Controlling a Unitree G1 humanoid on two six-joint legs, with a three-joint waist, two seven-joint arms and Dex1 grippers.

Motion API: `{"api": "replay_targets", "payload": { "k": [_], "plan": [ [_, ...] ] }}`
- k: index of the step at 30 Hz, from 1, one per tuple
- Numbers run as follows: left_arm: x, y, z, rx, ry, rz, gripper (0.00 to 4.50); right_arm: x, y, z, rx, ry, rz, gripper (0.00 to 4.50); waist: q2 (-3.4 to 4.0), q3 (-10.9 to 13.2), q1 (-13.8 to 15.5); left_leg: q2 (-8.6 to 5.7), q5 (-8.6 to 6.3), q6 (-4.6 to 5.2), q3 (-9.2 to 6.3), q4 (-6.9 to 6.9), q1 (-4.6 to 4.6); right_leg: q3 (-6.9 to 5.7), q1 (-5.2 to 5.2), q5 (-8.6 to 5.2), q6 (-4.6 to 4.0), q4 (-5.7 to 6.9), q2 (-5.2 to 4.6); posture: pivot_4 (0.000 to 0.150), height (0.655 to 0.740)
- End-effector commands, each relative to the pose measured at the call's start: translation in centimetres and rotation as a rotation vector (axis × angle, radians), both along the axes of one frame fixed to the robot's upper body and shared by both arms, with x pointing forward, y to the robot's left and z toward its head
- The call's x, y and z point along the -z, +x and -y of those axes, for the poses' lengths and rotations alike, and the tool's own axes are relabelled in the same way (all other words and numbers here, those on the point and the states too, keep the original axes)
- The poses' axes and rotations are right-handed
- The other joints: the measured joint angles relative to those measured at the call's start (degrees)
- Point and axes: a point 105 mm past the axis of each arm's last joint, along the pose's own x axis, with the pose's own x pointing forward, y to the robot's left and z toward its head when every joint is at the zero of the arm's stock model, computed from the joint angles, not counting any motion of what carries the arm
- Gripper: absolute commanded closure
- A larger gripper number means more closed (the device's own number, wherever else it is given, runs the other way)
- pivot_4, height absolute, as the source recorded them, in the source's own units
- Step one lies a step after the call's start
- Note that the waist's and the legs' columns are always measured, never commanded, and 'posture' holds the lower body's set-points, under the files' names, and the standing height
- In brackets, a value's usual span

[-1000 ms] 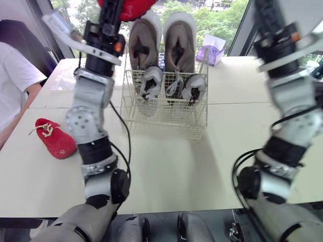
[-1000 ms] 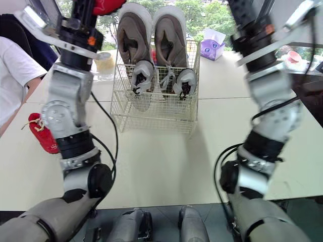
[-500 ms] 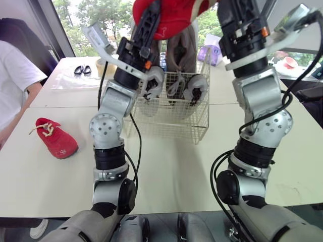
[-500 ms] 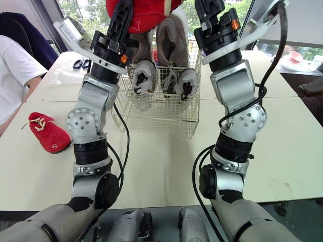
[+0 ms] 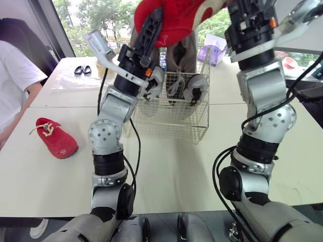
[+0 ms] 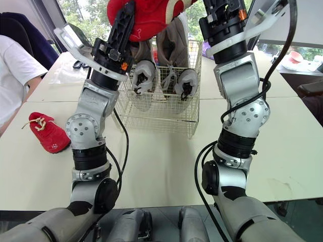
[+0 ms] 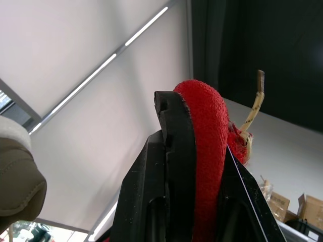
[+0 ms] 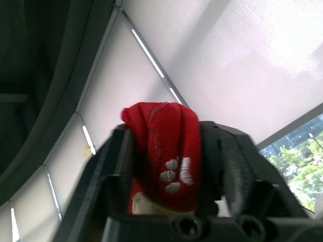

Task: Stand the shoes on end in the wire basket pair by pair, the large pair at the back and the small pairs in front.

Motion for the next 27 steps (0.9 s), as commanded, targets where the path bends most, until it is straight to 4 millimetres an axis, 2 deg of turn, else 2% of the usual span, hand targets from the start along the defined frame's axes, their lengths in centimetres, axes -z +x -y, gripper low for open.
{"api": "replay_targets", "payload": {
  "k": [1, 2, 4, 5, 7, 8, 10, 11, 15, 18, 21, 23, 27],
  "plan": [
    [0.8, -0.1, 1.0, -0.003, 0.094, -0.004, 4.24, -1.6, -1.9, -0.7, -0.044, 0.001, 0.092, 3.26, 0.0, 0.0, -0.02, 0.0, 0.0, 0.0, 0.0, 0.0, 0.0, 0.0, 0.0, 0.0, 0.0, 0.0, 0.0, 0.15, 0.74],
    [1.1, 0.1, 1.1, -0.007, 0.121, -0.01, 4.24, -1.6, -1.9, -0.7, -0.043, 0.002, 0.092, 3.26, 0.0, 0.0, -0.02, 0.0, 0.0, 0.0, 0.0, 0.0, 0.0, 0.0, 0.0, 0.0, 0.0, 0.0, 0.0, 0.15, 0.74],
    [1.6, 0.4, 1.2, -0.027, 0.176, -0.017, 3.21, -1.8, -2.0, -0.7, -0.04, 0.0, 0.098, 3.26, 0.0, 0.0, -0.01, 0.01, 0.0, 0.0, 0.0, 0.0, 0.0, 0.0, -0.01, 0.0, 0.0, 0.01, 0.0, 0.15, 0.74],
    [1.7, 0.4, 1.2, -0.033, 0.192, -0.014, 2.86, -2.0, -2.0, -0.6, -0.038, 0.001, 0.102, 3.26, 0.0, 0.0, 0.06, 0.01, 0.0, 0.0, 0.0, 0.0, 0.0, 0.0, -0.01, 0.0, 0.0, 0.01, 0.0, 0.15, 0.74],
    [1.9, 0.2, 0.8, -0.042, 0.216, -0.008, 1.71, -2.3, -2.2, -0.4, -0.034, 0.007, 0.112, 3.26, 0.0, 0.0, 0.03, 0.01, 0.0, 0.0, 0.0, 0.0, 0.0, 0.0, -0.01, 0.0, 0.0, 0.0, 0.0, 0.15, 0.74],
    [2.0, 0.1, 0.6, -0.055, 0.23, -0.006, 1.35, -2.5, -2.2, -0.3, -0.031, 0.011, 0.118, 3.26, 0.0, 0.0, -0.01, 0.01, 0.0, 0.01, 0.0, 0.0, 0.0, 0.0, -0.01, 0.0, 0.0, 0.0, 0.0, 0.15, 0.74],
    [2.6, 0.0, -0.4, -0.137, 0.29, -0.015, 0.36, -3.4, -2.6, 0.4, -0.023, 0.03, 0.141, 3.26, 0.02, 0.01, -0.11, 0.02, -0.01, 0.01, 0.0, -0.01, 0.0, 0.0, -0.02, 0.0, 0.0, 0.0, 0.0, 0.15, 0.74],
    [3.2, 0.1, -1.0, -0.205, 0.329, -0.03, 0.09, -3.8, -2.7, 0.8, -0.02, 0.04, 0.153, 3.26, 0.02, 0.01, -0.23, 0.02, -0.01, 0.0, 0.0, -0.03, 0.0, 0.01, -0.04, 0.0, 0.0, 0.02, 0.0, 0.15, 0.74],
    [4.9, -0.3, -2.8, -0.362, 0.42, -0.061, 0.09, -4.7, -3.1, 2.1, 0.025, 0.006, 0.195, 3.26, 0.07, 0.01, -0.16, 0.05, 0.01, -0.02, 0.0, -0.08, 0.0, 0.01, -0.09, -0.01, -0.01, 0.03, 0.01, 0.15, 0.74],
    [5.6, -1.1, -4.0, -0.487, 0.532, -0.049, 0.09, -4.9, -3.3, 3.6, 0.093, -0.129, 0.242, 3.26, 0.04, 0.02, 0.11, 0.06, 0.0, -0.02, 0.0, -0.08, -0.02, 0.0, -0.09, -0.01, -0.02, 0.01, -0.01, 0.15, 0.74],
    [5.8, -1.6, -5.6, -0.598, 0.654, -0.045, 0.09, -3.2, -3.4, 4.1, 0.12, -0.413, 0.273, 3.26, 0.03, 0.02, 0.27, 0.01, -0.03, 0.03, -0.01, -0.07, -0.1, -0.01, -0.1, -0.01, -0.04, -0.08, -0.08, 0.15, 0.74],
    [6.4, -2.0, -6.2, -0.602, 0.708, -0.056, 0.09, -2.1, -3.3, 4.3, 0.123, -0.565, 0.271, 3.26, 0.06, 0.01, 0.06, -0.01, -0.09, 0.11, 0.02, -0.06, -0.12, -0.01, -0.11, -0.1, -0.2, -0.13, -0.14, 0.15, 0.74],
    [9.3, -3.0, -7.1, -0.567, 0.791, -0.127, 0.09, 0.6, -2.9, 3.6, 0.128, -0.845, 0.283, 3.26, 0.08, 0.0, -0.36, 0.03, -0.11, 0.13, 0.13, -0.1, -0.09, 0.02, -0.21, -0.08, -0.15, -0.09, -0.17, 0.15, 0.74]
  ]
}}
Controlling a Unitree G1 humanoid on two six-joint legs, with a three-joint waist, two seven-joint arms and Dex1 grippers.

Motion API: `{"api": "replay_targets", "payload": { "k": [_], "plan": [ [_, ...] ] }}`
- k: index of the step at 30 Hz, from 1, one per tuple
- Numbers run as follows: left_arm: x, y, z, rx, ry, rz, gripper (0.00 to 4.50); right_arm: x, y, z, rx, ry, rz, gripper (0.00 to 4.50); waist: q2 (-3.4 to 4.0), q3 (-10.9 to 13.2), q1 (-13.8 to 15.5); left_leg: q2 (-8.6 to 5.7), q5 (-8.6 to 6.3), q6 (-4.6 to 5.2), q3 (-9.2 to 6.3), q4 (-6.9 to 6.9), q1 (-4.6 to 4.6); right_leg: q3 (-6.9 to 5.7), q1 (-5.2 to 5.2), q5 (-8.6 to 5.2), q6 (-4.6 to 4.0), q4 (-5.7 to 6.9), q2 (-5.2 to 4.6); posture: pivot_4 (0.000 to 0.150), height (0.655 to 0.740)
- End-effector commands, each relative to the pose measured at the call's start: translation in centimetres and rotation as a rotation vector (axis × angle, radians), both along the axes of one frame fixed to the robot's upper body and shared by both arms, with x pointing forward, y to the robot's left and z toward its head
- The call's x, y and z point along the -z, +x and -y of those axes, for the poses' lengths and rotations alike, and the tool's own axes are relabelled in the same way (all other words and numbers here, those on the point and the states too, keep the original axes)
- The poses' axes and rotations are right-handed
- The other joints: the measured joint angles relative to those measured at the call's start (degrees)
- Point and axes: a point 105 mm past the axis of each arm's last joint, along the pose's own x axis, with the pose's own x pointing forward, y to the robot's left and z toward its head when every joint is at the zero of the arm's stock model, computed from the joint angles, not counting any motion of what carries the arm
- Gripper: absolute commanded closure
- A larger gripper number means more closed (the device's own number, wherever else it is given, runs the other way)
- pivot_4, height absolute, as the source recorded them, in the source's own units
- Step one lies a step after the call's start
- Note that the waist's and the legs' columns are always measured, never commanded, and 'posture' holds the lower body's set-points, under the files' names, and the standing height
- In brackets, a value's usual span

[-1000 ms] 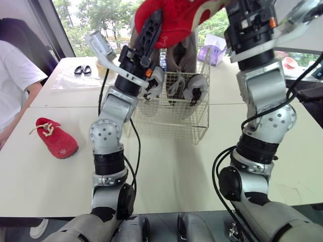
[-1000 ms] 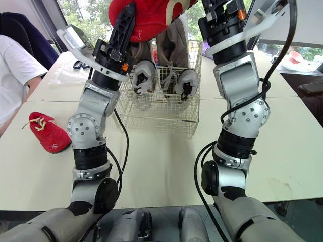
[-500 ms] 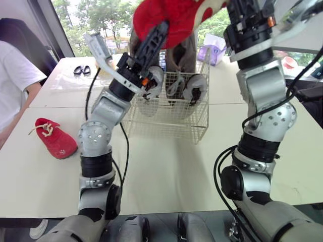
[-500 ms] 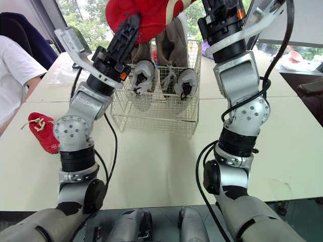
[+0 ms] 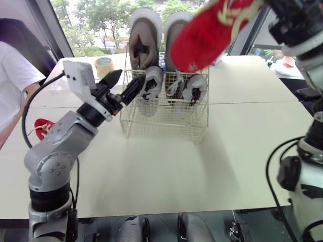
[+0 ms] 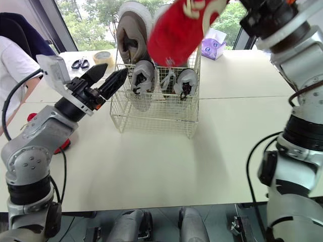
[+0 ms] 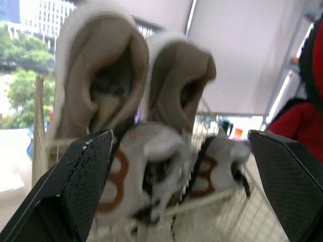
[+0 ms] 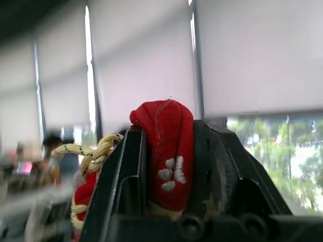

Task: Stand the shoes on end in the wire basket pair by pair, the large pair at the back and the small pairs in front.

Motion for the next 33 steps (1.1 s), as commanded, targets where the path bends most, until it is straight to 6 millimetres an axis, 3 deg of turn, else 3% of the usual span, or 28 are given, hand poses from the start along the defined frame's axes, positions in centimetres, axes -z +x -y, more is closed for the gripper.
{"api": "replay_targets", "payload": {
  "k": [1, 7, 14, 28, 33],
  "plan": [
    [1.3, -1.5, -0.4, 0.019, 0.038, -0.032, 0.09, 1.5, -0.5, -1.2, -0.011, -0.214, 0.065, 3.26, 0.0, 0.0, -0.01, 0.02, 0.01, -0.01, 0.0, 0.0, -0.02, 0.0, -0.08, 0.01, 0.02, 0.03, 0.02, 0.15, 0.74],
    [3.7, -2.2, -1.1, 0.026, 0.005, -0.119, 0.09, 4.7, 0.6, -2.8, 0.019, -0.423, 0.123, 3.26, -0.01, 0.0, 0.57, 0.02, 0.07, -0.14, -0.03, 0.03, -0.09, 0.0, -0.13, -0.05, -0.09, 0.04, -0.01, 0.15, 0.74],
    [3.8, -2.2, -1.5, 0.017, -0.006, -0.121, 0.09, 7.2, 2.4, -2.7, 0.087, -0.558, 0.175, 3.26, -0.02, 0.0, 0.5, -0.05, 0.18, -0.33, -0.05, 0.09, -0.3, -0.02, -0.22, -0.04, -0.09, -0.03, -0.08, 0.15, 0.74],
    [3.7, -1.7, -2.4, 0.018, -0.041, -0.134, 0.09, 11.2, 3.5, -2.6, 0.068, -0.54, 0.134, 3.26, -0.02, 0.0, 0.45, -0.04, 0.28, -0.5, -0.07, 0.08, -0.32, -0.09, -0.25, -0.03, -0.09, 0.01, -0.07, 0.15, 0.74],
    [3.3, -1.1, -3.6, -0.024, -0.054, -0.134, 0.0, 12.2, 3.8, -2.2, 0.056, -0.577, 0.117, 0.86, -0.03, 0.0, 0.47, -0.05, 0.28, -0.5, -0.08, 0.08, -0.32, -0.1, -0.23, -0.02, -0.07, 0.02, -0.06, 0.15, 0.74]
  ]
}}
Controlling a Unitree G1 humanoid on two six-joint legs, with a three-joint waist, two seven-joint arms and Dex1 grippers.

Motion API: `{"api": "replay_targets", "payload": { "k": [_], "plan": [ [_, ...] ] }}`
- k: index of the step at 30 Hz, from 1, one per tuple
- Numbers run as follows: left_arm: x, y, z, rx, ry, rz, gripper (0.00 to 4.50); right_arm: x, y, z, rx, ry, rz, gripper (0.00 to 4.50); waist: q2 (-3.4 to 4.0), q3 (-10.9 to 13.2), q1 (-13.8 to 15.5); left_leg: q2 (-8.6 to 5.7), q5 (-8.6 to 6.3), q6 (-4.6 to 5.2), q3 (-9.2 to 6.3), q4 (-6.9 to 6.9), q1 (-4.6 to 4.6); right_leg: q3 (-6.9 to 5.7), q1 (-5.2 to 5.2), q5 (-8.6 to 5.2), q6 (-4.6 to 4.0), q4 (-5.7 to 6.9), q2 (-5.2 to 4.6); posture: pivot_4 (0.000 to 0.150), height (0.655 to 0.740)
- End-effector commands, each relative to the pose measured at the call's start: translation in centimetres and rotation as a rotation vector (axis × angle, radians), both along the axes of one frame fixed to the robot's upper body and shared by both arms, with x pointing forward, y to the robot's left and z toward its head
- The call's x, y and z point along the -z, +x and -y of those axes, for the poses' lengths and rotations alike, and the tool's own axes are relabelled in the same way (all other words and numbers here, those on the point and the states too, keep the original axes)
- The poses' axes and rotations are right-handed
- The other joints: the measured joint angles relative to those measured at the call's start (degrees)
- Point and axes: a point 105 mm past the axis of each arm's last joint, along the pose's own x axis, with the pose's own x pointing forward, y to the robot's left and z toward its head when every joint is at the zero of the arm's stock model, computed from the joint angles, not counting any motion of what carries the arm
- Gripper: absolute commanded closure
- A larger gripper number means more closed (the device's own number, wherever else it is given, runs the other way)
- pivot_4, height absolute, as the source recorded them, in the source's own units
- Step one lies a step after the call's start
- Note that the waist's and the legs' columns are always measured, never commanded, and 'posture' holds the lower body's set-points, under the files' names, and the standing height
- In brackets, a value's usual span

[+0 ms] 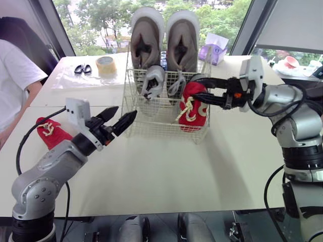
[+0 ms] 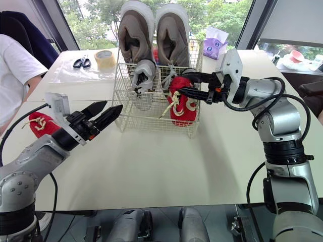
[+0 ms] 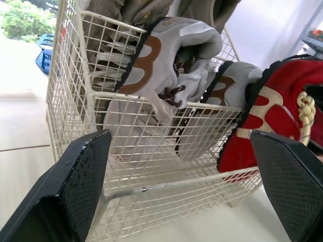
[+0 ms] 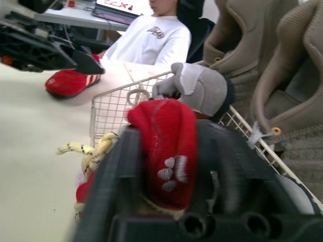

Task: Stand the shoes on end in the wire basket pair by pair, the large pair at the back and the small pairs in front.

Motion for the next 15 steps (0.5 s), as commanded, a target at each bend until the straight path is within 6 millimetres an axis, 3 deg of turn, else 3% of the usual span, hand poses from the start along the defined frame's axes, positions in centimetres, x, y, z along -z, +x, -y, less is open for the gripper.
{"api": "replay_targets", "payload": {
  "k": [1, 2, 6, 11, 13, 15],
  "plan": [
    [-1.8, 0.2, -1.3, -0.047, -0.026, 0.056, 0.0, -0.9, -0.3, 0.5, -0.003, 0.003, 0.041, 0.31, 0.0, 0.0, -0.03, 0.0, 0.0, 0.0, 0.0, 0.0, 0.0, 0.0, 0.0, 0.0, 0.0, 0.0, 0.0, 0.15, 0.74],
    [-2.0, 0.3, -1.5, -0.055, -0.034, 0.057, 0.0, -1.3, -0.4, 0.6, 0.0, 0.01, 0.051, 0.04, 0.0, 0.0, -0.02, 0.0, 0.0, 0.0, 0.0, 0.0, 0.0, 0.0, 0.0, 0.0, 0.0, 0.01, 0.0, 0.15, 0.74],
    [-3.4, 1.1, -3.1, -0.149, -0.017, 0.056, 0.0, -3.7, -1.4, 0.8, -0.004, 0.038, 0.062, 0.04, 0.0, 0.0, -0.03, 0.0, 0.01, -0.01, -0.03, 0.01, 0.0, -0.01, 0.0, 0.04, 0.06, 0.03, 0.0, 0.15, 0.74],
    [-8.0, 2.8, -9.0, -0.462, 0.028, 0.033, 0.0, -10.7, -5.1, 0.1, -0.151, 0.164, 0.1, 0.04, -0.04, 0.07, -0.08, 0.0, 0.07, -0.11, -0.14, 0.02, -0.06, -0.02, -0.11, 0.1, 0.15, 0.18, 0.0, 0.15, 0.74],
    [-8.1, 3.2, -10.4, -0.509, 0.048, -0.038, 0.0, -11.5, -6.0, -0.4, -0.212, 0.172, 0.08, 0.04, -0.03, 0.04, -0.27, 0.03, 0.06, -0.11, -0.17, -0.04, -0.02, -0.04, -0.11, 0.1, 0.14, 0.17, 0.04, 0.15, 0.74],
    [-8.9, 3.1, -12.0, -0.546, 0.062, -0.047, 0.0, -11.1, -6.9, -1.7, -0.291, 0.117, 0.047, 0.04, -0.06, -0.01, -0.27, 0.04, 0.05, -0.12, -0.16, -0.13, 0.1, -0.06, -0.03, 0.07, 0.13, 0.15, 0.04, 0.15, 0.74]
  ]
}}
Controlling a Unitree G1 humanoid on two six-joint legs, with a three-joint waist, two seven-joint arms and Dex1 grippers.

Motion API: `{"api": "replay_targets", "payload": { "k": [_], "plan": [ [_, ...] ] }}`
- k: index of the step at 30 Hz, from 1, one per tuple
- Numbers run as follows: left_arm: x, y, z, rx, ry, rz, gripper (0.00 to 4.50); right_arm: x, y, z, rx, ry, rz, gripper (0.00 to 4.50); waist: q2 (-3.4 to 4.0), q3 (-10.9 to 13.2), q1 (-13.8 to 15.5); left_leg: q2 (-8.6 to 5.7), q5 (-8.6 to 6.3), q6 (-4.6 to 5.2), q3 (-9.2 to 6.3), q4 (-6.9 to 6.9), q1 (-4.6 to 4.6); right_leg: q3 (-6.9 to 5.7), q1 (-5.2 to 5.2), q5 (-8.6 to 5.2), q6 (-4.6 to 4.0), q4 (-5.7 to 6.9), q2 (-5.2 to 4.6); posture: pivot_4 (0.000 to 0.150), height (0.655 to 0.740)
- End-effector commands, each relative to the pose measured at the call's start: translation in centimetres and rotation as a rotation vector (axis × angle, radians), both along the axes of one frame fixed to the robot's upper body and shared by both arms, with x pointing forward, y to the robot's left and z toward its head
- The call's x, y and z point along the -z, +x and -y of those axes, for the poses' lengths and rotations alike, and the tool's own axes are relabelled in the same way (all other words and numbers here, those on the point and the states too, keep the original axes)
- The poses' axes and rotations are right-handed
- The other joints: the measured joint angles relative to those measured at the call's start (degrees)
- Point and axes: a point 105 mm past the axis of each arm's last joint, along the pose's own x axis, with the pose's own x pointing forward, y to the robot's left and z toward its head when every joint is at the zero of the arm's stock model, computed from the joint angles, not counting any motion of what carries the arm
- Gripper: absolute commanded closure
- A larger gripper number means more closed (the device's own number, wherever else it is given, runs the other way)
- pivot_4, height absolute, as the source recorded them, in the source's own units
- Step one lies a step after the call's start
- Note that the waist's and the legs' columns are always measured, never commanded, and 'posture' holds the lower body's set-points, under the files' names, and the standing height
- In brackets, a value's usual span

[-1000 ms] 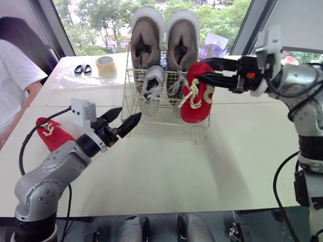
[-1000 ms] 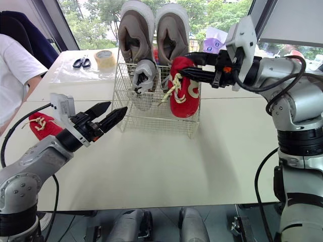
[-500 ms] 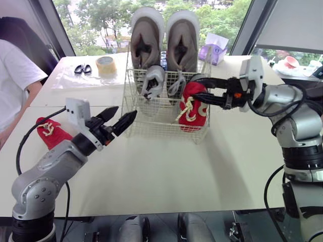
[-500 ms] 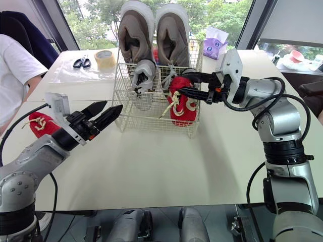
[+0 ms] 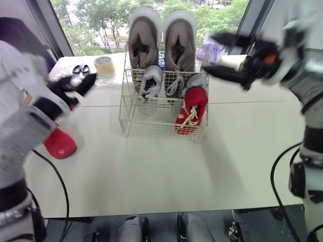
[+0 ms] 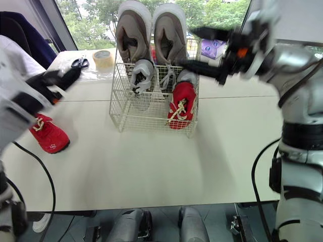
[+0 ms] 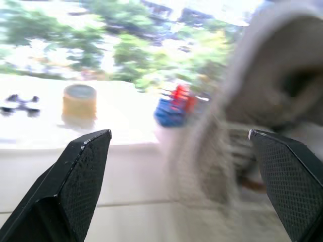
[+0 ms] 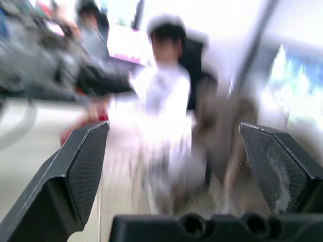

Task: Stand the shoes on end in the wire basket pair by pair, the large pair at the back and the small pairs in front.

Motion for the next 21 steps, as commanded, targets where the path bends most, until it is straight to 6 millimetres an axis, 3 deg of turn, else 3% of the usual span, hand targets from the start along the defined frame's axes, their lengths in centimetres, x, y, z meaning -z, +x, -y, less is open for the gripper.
{"api": "replay_targets", "payload": {
  "k": [1, 4, 6, 7, 11, 14, 21],
  "plan": [
    [-0.5, -0.2, -3.3, -0.117, 0.006, -0.061, 0.0, 1.1, -1.5, -2.0, -0.129, -0.096, -0.041, 0.04, -0.03, -0.01, -0.01, 0.01, 0.0, 0.0, 0.01, 0.0, 0.0, -0.02, 0.01, -0.02, -0.03, 0.0, 0.0, 0.15, 0.74],
    [0.4, -0.7, -7.9, -0.392, 0.046, -0.19, 0.0, 3.6, -1.7, -3.5, -0.166, -0.26, -0.049, 0.04, -0.05, 0.01, -0.03, 0.0, 0.0, 0.0, 0.06, 0.02, -0.05, -0.02, -0.05, -0.01, -0.03, 0.04, -0.02, 0.15, 0.74],
    [2.2, -2.2, -11.3, -0.616, 0.083, -0.337, 0.0, 5.3, -2.0, -4.0, -0.222, -0.351, -0.063, 0.04, -0.05, 0.02, 0.02, 0.0, 0.0, 0.0, 0.05, 0.02, -0.05, -0.03, -0.06, -0.01, -0.02, 0.06, -0.01, 0.15, 0.74],
    [2.8, -2.8, -12.1, -0.67, 0.083, -0.379, 0.0, 6.0, -2.2, -4.0, -0.248, -0.393, -0.072, 0.04, -0.05, 0.02, 0.03, 0.0, 0.01, -0.01, 0.05, 0.02, -0.05, -0.03, -0.05, -0.01, -0.02, 0.06, -0.02, 0.15, 0.74],
    [4.5, -3.8, -12.7, -0.72, -0.014, -0.458, 0.0, 7.8, -3.0, -3.7, -0.31, -0.519, -0.099, 0.04, -0.15, 0.03, 0.82, -0.05, 0.02, -0.09, 0.02, 0.05, -0.13, -0.07, -0.08, -0.01, 0.0, 0.04, -0.1, 0.15, 0.74],
    [7.0, -4.1, -13.0, -0.709, -0.099, -0.541, 0.0, 9.4, -3.1, -3.5, -0.325, -0.595, -0.114, 0.04, -0.32, -0.01, 1.22, -0.06, -0.06, -0.3, -0.01, 0.06, -0.13, -0.09, -0.07, 0.0, -0.01, 0.03, -0.27, 0.15, 0.74],
    [9.9, -2.9, -12.8, -0.657, -0.169, -0.641, 0.0, 10.3, -2.9, -3.6, -0.297, -0.608, -0.11, 0.04, -0.38, 0.01, 1.38, -0.06, 0.05, -0.55, -0.07, 0.05, -0.12, -0.15, -0.15, 0.06, -0.1, 0.12, -0.3, 0.15, 0.74]
  ]
}}
